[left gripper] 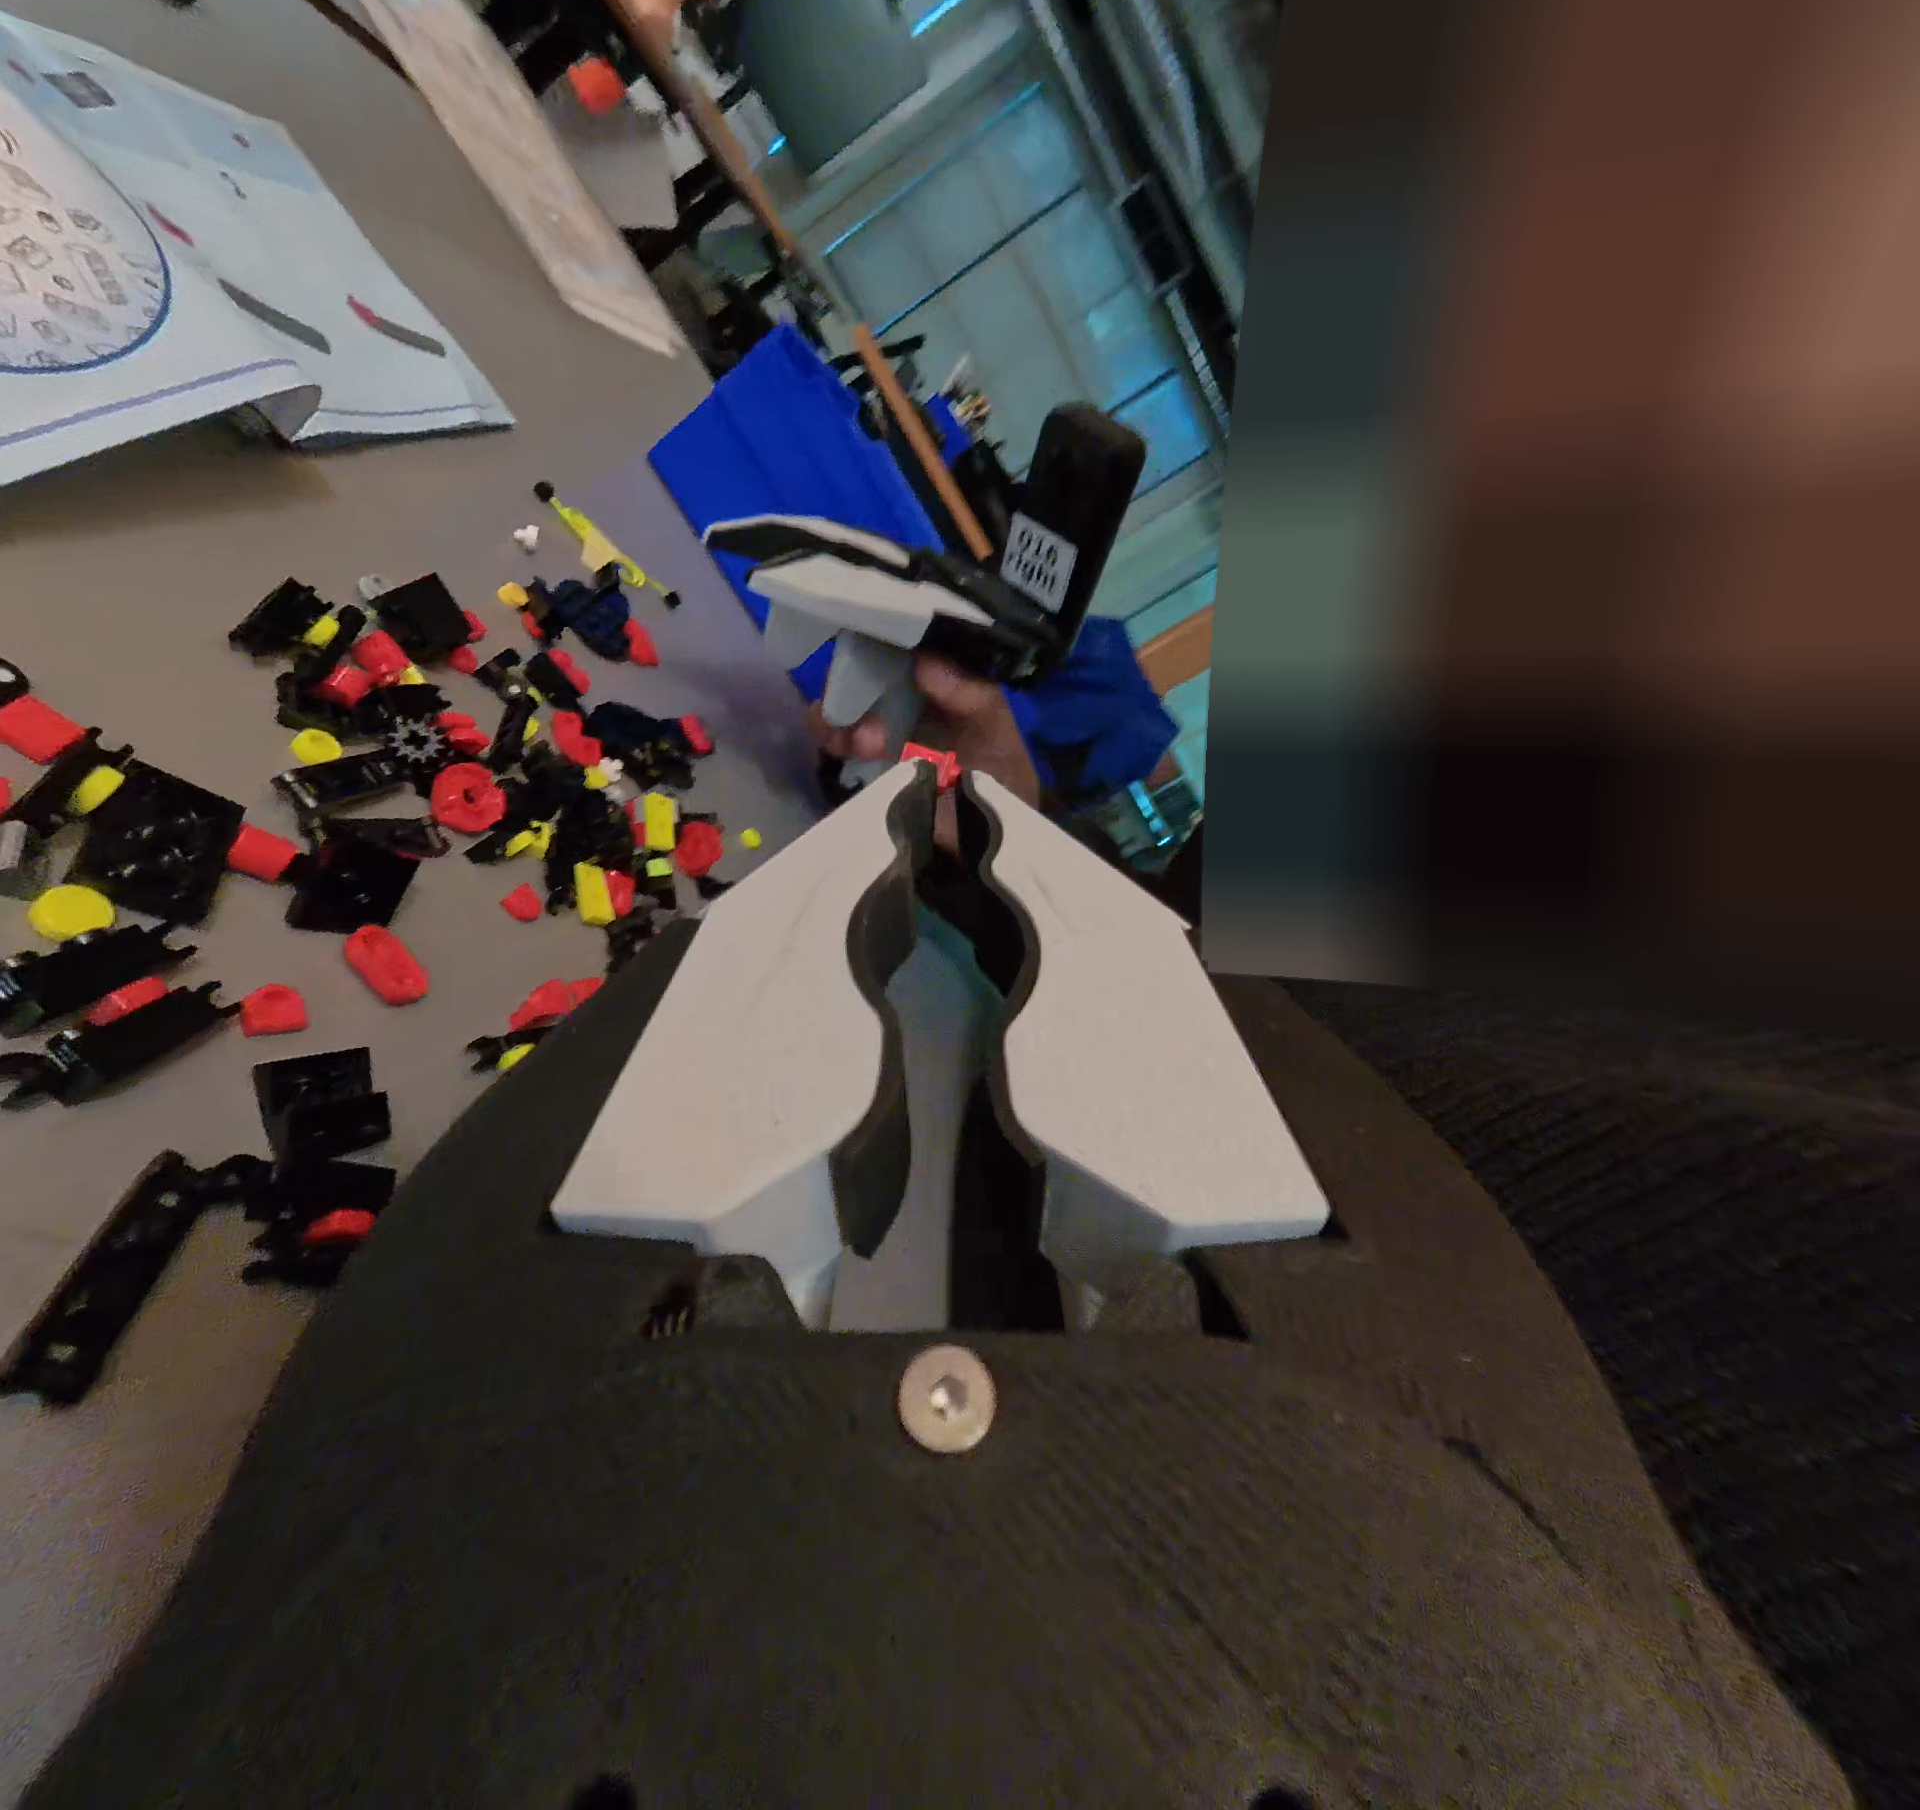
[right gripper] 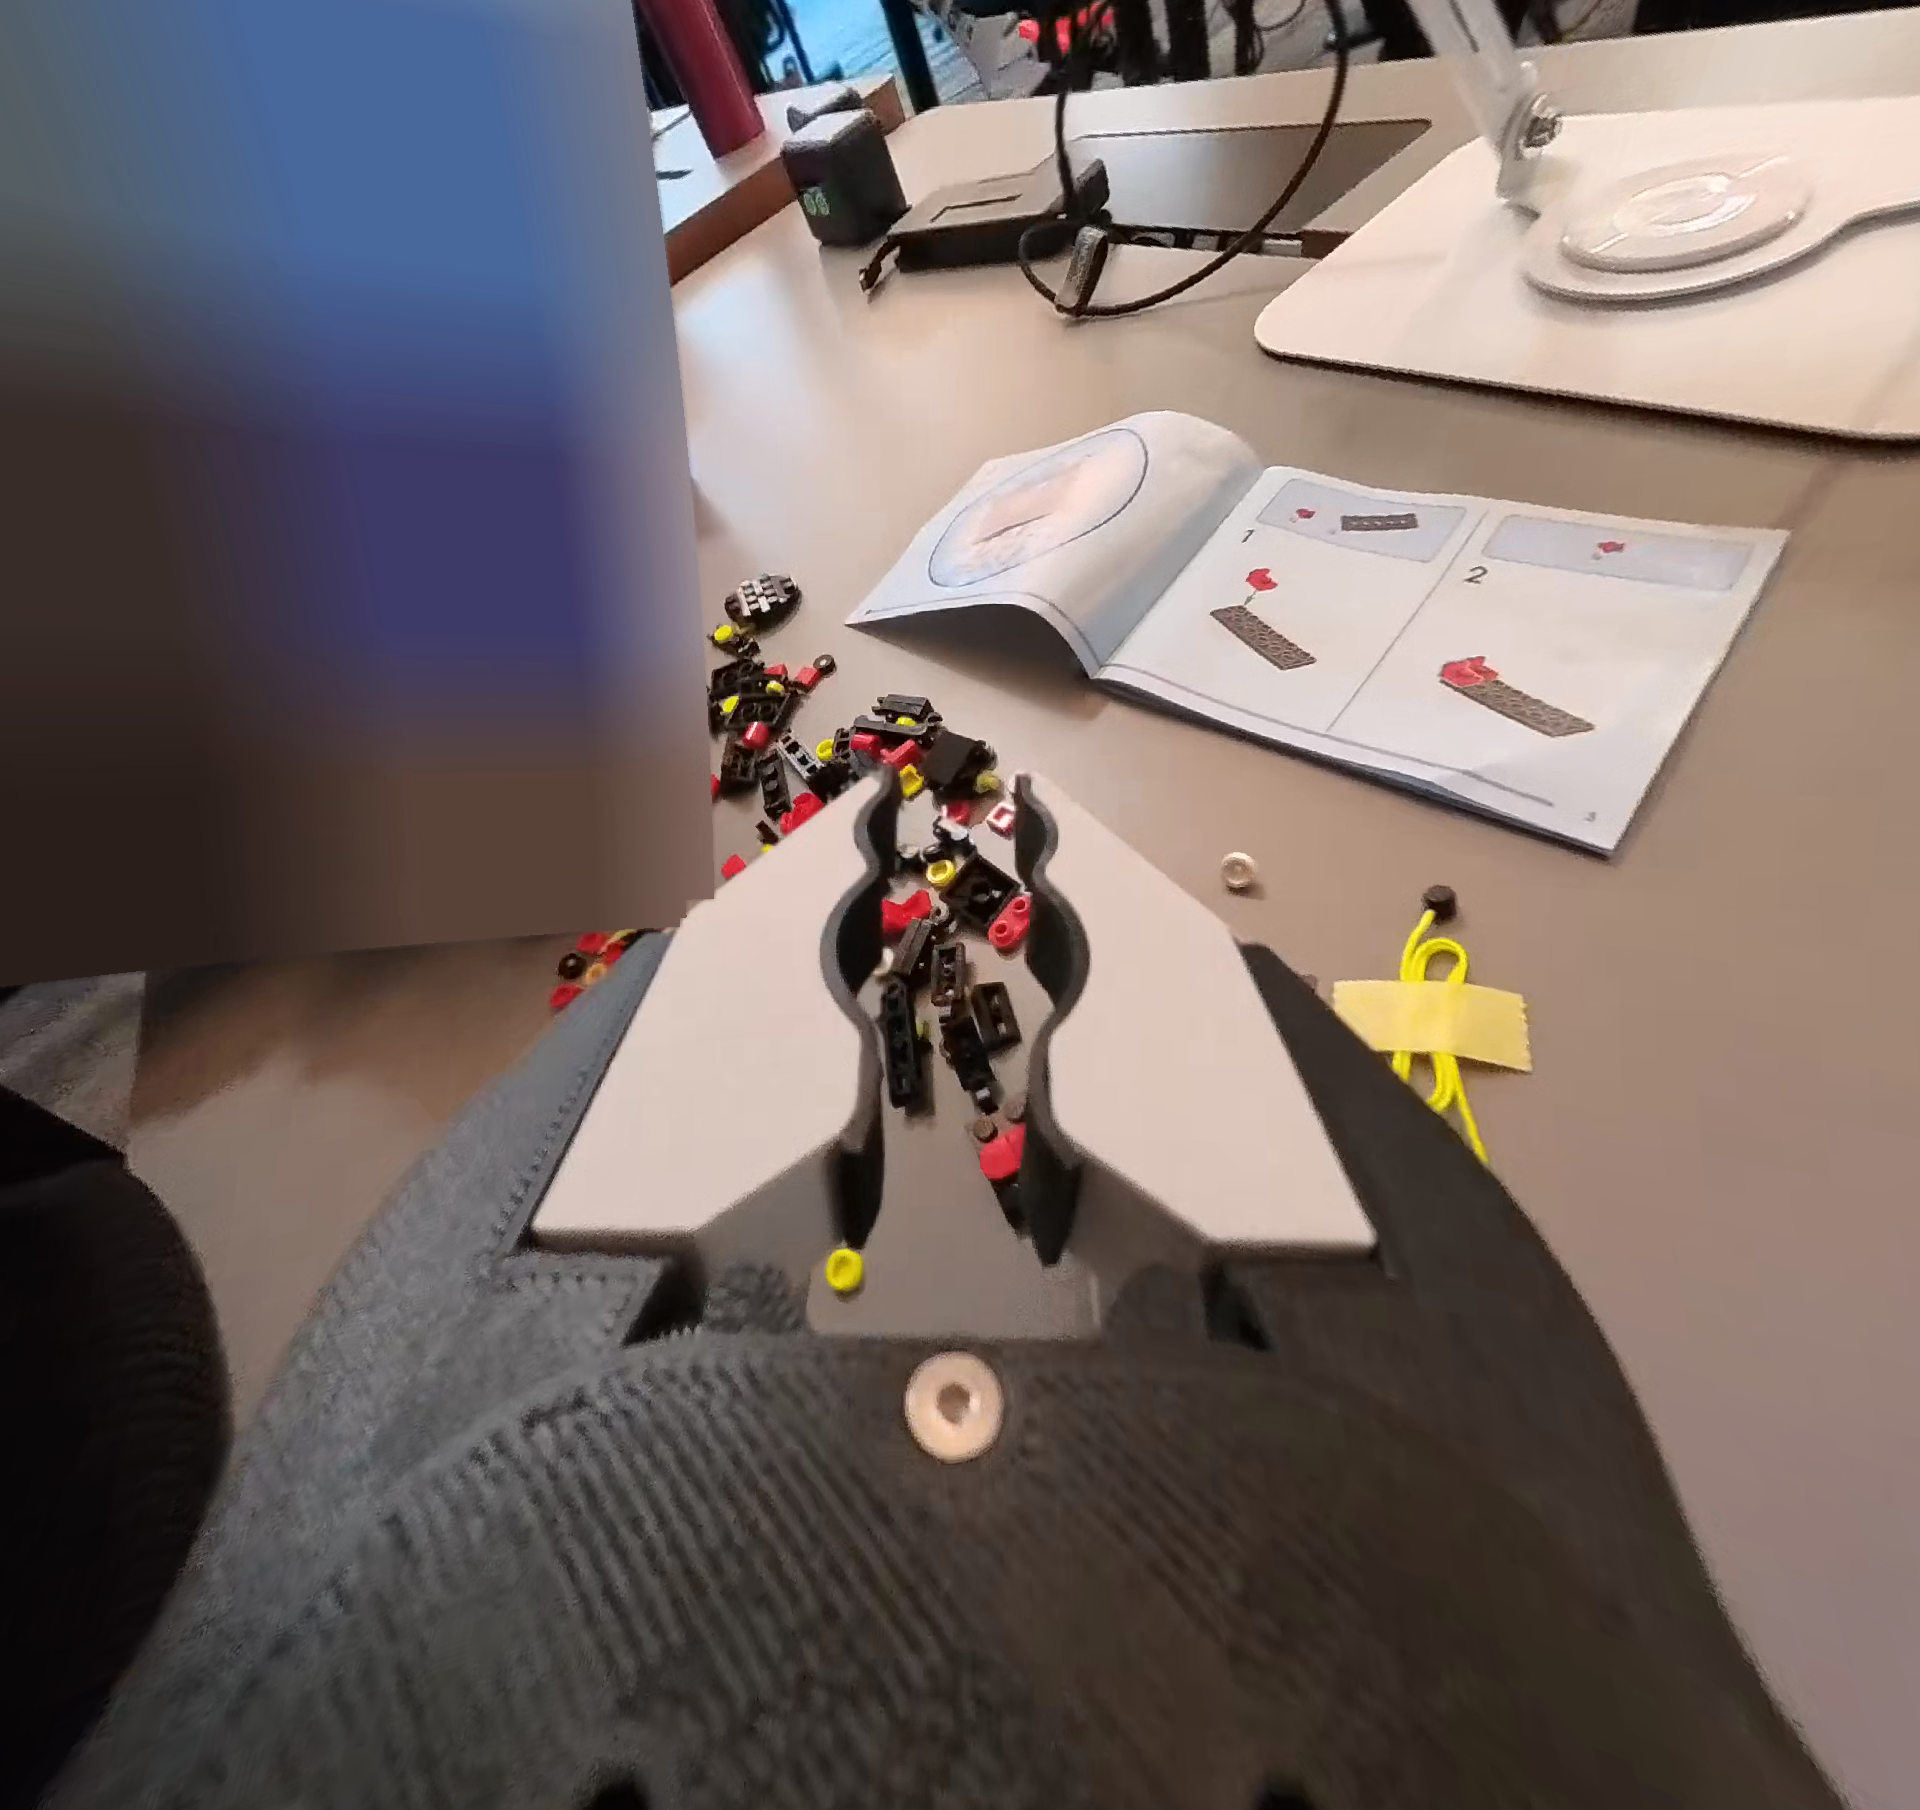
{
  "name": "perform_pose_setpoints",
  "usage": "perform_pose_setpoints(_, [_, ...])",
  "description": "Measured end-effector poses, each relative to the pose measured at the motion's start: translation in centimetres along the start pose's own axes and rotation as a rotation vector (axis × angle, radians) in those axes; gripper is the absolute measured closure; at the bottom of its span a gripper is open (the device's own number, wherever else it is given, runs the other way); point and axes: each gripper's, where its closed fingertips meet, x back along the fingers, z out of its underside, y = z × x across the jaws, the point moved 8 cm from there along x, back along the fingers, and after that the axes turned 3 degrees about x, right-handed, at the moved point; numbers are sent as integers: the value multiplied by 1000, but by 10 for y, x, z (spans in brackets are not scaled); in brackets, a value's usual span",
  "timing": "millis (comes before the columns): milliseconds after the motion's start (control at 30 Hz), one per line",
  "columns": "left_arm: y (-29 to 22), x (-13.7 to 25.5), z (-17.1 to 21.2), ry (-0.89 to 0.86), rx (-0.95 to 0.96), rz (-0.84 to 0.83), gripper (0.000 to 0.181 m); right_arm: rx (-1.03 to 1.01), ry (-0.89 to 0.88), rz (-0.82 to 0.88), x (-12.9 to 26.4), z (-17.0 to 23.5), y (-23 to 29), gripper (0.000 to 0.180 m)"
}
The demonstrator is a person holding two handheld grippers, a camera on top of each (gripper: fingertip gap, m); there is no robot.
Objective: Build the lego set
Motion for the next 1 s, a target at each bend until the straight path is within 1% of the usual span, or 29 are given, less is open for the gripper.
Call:
perform_pose_setpoints(100, [0, -6, 6, 63, -87, -74, 181, -18, -18, -31, 4, -3, 4, 159])
perform_pose_setpoints(233, [2, -14, 14, 140, -189, -157, 181, 20, -18, 2, 17, -4, 13, 159])
perform_pose_setpoints(333, [-2, -26, 22, 193, -252, -186, 181, 13, -23, 29, 35, 0, 18, 157])
perform_pose_setpoints(433, [-5, -46, 33, 234, -273, -186, 181, -38, -61, 22, 57, 7, 28, 155])
perform_pose_setpoints(533, [-3, -69, 49, 315, -313, -226, 181, -53, -91, 7, 73, 15, 41, 155])
perform_pose_setpoints(733, [-1, -109, 73, 429, -397, -308, 181, -34, -140, -45, 91, 14, 58, 154])
perform_pose_setpoints(833, [3, -124, 80, 482, -435, -385, 181, -36, -113, -36, 94, 20, 59, 152])
perform_pose_setpoints(1000, [6, -141, 87, 562, -535, -448, 181, -58, 20, -12, 90, 41, 58, 149])
